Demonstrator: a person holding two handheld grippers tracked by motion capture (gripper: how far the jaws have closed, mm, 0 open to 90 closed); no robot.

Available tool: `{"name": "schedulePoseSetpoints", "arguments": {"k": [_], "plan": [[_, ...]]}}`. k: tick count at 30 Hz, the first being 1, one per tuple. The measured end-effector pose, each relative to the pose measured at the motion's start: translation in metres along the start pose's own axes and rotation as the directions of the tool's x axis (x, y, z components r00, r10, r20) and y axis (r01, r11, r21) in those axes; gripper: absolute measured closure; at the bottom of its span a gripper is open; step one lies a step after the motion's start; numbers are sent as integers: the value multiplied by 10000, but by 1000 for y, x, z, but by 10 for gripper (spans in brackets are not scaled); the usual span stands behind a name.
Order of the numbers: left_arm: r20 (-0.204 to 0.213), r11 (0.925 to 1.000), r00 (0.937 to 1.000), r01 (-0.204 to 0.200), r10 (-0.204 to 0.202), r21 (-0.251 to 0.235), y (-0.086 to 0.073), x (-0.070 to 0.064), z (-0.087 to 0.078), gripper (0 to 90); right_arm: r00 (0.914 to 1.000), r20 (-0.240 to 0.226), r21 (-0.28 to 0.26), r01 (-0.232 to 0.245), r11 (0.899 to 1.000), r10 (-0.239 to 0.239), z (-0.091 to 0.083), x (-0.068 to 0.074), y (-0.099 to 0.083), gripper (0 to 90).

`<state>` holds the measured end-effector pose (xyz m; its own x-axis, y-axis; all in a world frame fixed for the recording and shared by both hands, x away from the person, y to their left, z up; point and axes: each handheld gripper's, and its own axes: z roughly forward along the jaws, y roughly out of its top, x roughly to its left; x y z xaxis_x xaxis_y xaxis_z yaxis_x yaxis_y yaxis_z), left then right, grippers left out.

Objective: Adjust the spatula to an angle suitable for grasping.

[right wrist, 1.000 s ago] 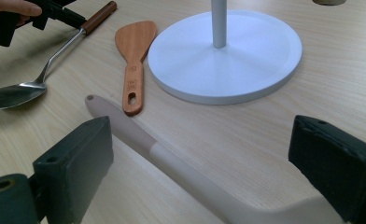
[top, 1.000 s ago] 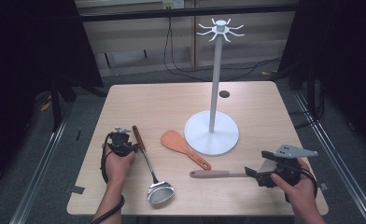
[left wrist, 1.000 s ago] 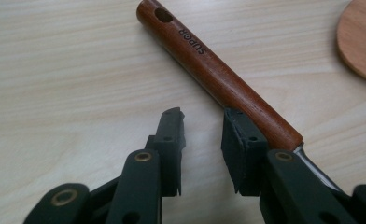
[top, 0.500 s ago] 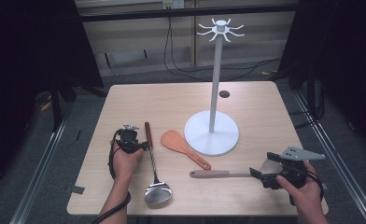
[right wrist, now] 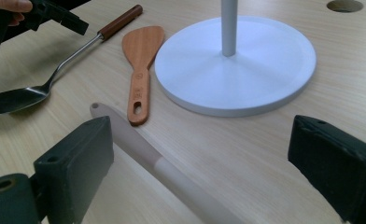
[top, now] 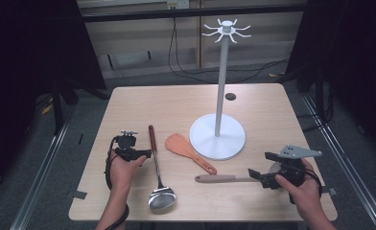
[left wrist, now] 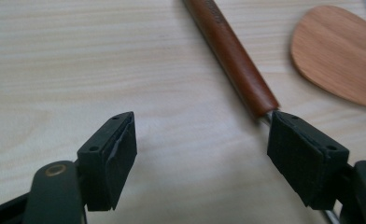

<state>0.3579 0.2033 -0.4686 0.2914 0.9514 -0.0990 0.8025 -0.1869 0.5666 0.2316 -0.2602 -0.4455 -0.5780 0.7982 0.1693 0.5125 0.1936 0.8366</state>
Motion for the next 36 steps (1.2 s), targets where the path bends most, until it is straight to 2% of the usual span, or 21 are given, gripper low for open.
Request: {"name": "schedulePoseSetpoints", "arguments": {"k": [3,5,7,8,12,15,16,18,20,23,27,30,32,35,36], "plan": [[149,9999,9999,-11,9,133,-2,-4,-5,237,9999,-120,23,65,10000,-65,5,2,3,65],[437,9994,9985,-323,315,159,-6,-9,-8,294,9994,-311,5,173,9998,-173,11,4,8,65],[477,9991,9981,-401,393,155,-8,-11,-9,317,9989,-398,3,248,9997,-247,14,5,10,65],[543,9980,9969,-584,570,230,-10,-13,-9,334,9988,-419,-1,238,9997,-237,15,6,10,65],[660,9972,9960,-627,600,398,-12,-18,-6,366,9983,-511,-11,297,9996,-297,17,9,12,65],[696,9967,9958,-632,596,510,-12,-21,-4,375,9984,-490,-6,276,9996,-276,17,9,11,65],[652,9952,9962,-620,571,758,-11,-23,-2,377,9985,-470,-28,290,9996,-291,16,8,10,65],[648,9958,9963,-609,565,676,-10,-24,-1,390,9989,-407,-19,241,9997,-242,14,7,9,65],[902,9961,9951,-465,397,745,-6,-28,2,412,9993,-327,-19,159,9999,-160,11,6,7,65],[1049,9949,9944,-266,163,977,-5,-32,8,445,9997,-229,-35,115,9999,-116,7,5,5,65],[944,9924,9955,-136,20,1226,-3,-36,14,503,10000,-86,-15,47,10000,-47,2,3,2,66],[588,9912,9982,-175,98,1316,1,-41,17,561,10000,4,-47,1,10000,-1,-2,2,0,66],[213,9898,9993,-330,303,1382,3,-42,17,655,9999,92,-47,-48,10000,48,-4,1,-2,66],[47,9907,9998,-192,188,1347,4,-44,19,721,9999,151,-5,-82,10000,82,-6,0,-5,66],[-45,9896,9996,-278,287,1408,5,-44,19,736,9997,188,47,-145,9999,145,-7,0,-5,66]]}}
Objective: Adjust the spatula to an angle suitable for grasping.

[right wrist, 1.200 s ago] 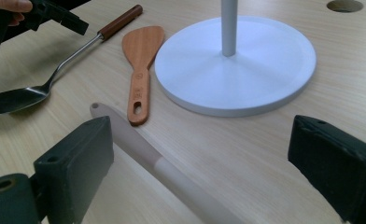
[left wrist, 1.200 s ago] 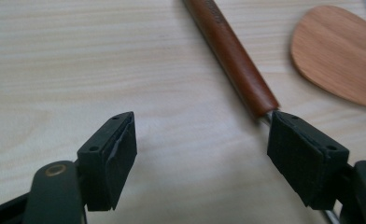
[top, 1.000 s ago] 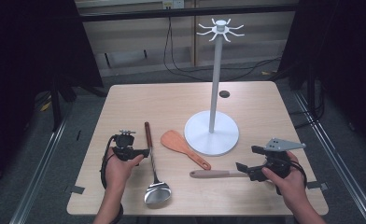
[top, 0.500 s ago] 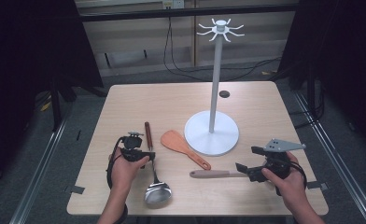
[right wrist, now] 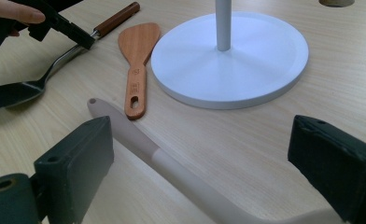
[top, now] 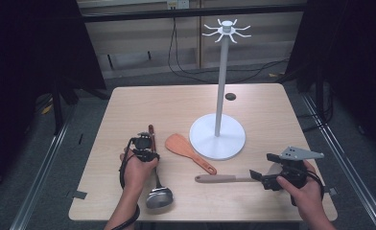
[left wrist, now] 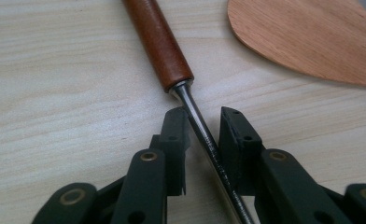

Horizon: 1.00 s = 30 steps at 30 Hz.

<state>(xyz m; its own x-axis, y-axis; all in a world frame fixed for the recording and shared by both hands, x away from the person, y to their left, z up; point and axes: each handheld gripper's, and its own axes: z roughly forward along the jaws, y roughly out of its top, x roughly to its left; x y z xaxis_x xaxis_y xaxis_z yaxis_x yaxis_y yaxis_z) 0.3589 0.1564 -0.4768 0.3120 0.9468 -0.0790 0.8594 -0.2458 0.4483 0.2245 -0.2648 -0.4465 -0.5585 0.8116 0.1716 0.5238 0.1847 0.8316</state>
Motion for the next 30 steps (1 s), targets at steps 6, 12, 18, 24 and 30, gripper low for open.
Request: {"name": "schedulePoseSetpoints", "arguments": {"k": [6,12,18,24,30], "plan": [[-385,9998,9991,-156,161,135,2,3,0,840,10000,13,6,11,10000,-11,-2,0,-1,66],[-153,9998,9999,67,-64,188,1,8,-2,851,10000,21,40,64,10000,-65,1,0,-1,66],[313,9998,9994,118,-112,-167,0,13,-9,852,9999,-87,46,137,9999,-136,5,2,0,66],[662,9962,9975,316,-262,-815,0,19,-25,853,9998,-177,41,135,9999,-134,8,3,1,65],[1157,9792,9931,439,-211,-1980,2,23,-49,855,9982,-481,-343,340,9988,-357,11,6,3,63]]}}
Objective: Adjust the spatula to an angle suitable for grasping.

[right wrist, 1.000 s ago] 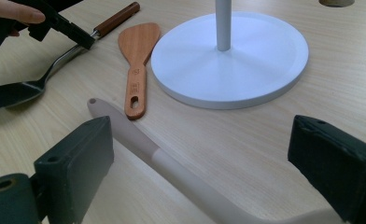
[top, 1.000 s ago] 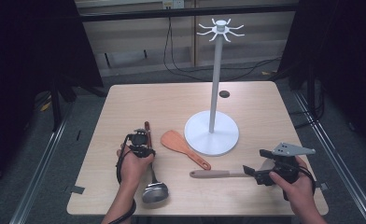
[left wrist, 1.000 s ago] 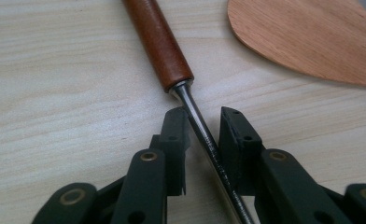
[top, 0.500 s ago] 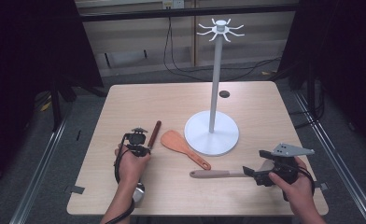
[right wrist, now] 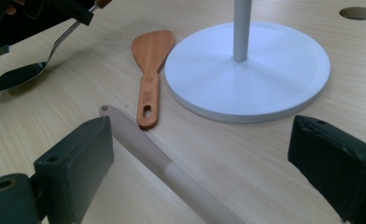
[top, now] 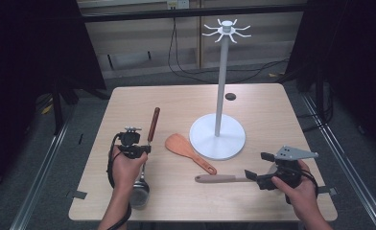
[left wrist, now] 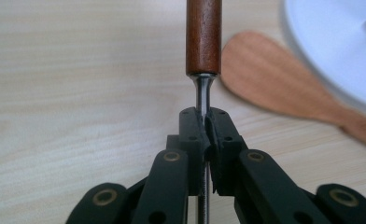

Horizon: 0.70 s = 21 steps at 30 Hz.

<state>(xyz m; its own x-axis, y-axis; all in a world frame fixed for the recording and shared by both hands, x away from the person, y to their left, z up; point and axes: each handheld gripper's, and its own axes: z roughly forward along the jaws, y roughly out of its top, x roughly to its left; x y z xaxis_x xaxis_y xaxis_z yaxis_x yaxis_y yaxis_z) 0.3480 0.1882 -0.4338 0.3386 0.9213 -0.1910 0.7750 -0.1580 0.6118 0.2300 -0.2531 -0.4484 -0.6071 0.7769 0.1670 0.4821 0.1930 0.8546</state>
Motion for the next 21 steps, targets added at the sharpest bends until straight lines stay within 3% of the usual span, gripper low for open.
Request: {"name": "schedulePoseSetpoints", "arguments": {"k": [2,3,7,10,11,14,15,17,18,19,20,21], "plan": [[115,9998,9999,-54,56,-192,1,0,-5,855,10000,-62,-42,39,10000,-39,1,0,0,63],[307,9979,9994,-120,140,-632,2,0,-10,855,9998,-166,-115,80,9999,-82,2,1,1,62],[361,9934,9992,-153,195,-1139,3,0,-17,854,9998,-180,-352,27,9994,-33,8,2,2,62],[872,9862,9962,122,23,-1653,5,-2,-25,854,9996,-185,-662,-243,9975,231,15,4,6,63],[872,9862,9962,122,23,-1653,5,-2,-25,854,9996,-154,-740,-242,9970,231,18,6,8,60],[1199,9735,9928,269,5,-2271,6,-8,-36,854,9979,-403,-1158,-546,9918,502,26,14,13,69],[1199,9735,9928,269,5,-2271,6,-8,-36,854,9979,-403,-1158,-546,9918,502,26,14,13,69],[1263,9665,9919,232,96,-2555,7,-13,-41,854,9974,-614,-1263,-459,9909,384,33,23,19,96],[1234,9597,9920,92,266,-2808,8,-17,-47,854,9948,-973,-1313,-436,9904,309,41,31,24,129],[1234,9597,9920,92,266,-2808,8,-17,-47,854,9948,-973,-1313,-436,9904,309,41,31,24,129],[1265,9563,9915,66,318,-2922,8,-20,-50,854,9927,-1206,-1222,-189,9923,41,49,41,30,170],[1312,9510,9909,110,312,-3091,9,-23,-52,854,9927,-1206,-1222,-189,9923,41,49,41,30,170]]}}
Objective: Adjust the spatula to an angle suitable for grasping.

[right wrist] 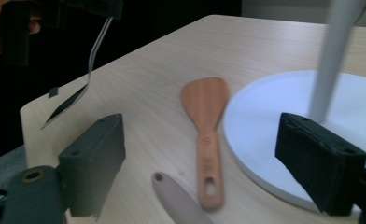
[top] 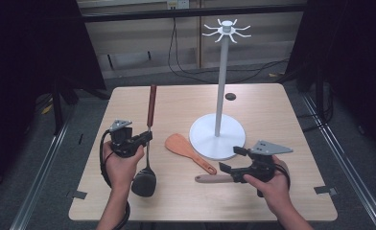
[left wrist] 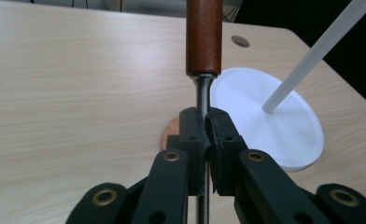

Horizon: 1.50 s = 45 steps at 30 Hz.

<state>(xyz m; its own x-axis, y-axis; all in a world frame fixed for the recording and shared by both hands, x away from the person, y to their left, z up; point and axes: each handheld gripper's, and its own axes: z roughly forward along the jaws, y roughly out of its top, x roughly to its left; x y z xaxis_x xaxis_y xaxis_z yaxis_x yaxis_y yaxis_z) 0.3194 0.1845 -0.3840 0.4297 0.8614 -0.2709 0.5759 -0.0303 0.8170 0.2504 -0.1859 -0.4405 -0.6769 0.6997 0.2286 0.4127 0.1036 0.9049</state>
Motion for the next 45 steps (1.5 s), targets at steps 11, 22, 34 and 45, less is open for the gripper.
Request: {"name": "schedulePoseSetpoints", "arguments": {"k": [11,22,34,45], "plan": [[379,9970,9983,-412,438,-662,5,-30,-7,854,9932,-1106,-207,-400,9990,374,55,41,25,370],[521,9949,9965,-618,661,-804,1,-47,-3,853,9873,-1432,-181,-726,9972,693,90,66,32,544],[319,9917,9957,-837,871,-979,-3,-58,-5,852,9773,-1470,-305,-1586,9869,1525,108,83,37,661],[228,9859,9933,-1095,1132,-1264,-4,-69,-5,852,9625,-1391,-484,-2415,9692,2329,118,83,38,799]]}}
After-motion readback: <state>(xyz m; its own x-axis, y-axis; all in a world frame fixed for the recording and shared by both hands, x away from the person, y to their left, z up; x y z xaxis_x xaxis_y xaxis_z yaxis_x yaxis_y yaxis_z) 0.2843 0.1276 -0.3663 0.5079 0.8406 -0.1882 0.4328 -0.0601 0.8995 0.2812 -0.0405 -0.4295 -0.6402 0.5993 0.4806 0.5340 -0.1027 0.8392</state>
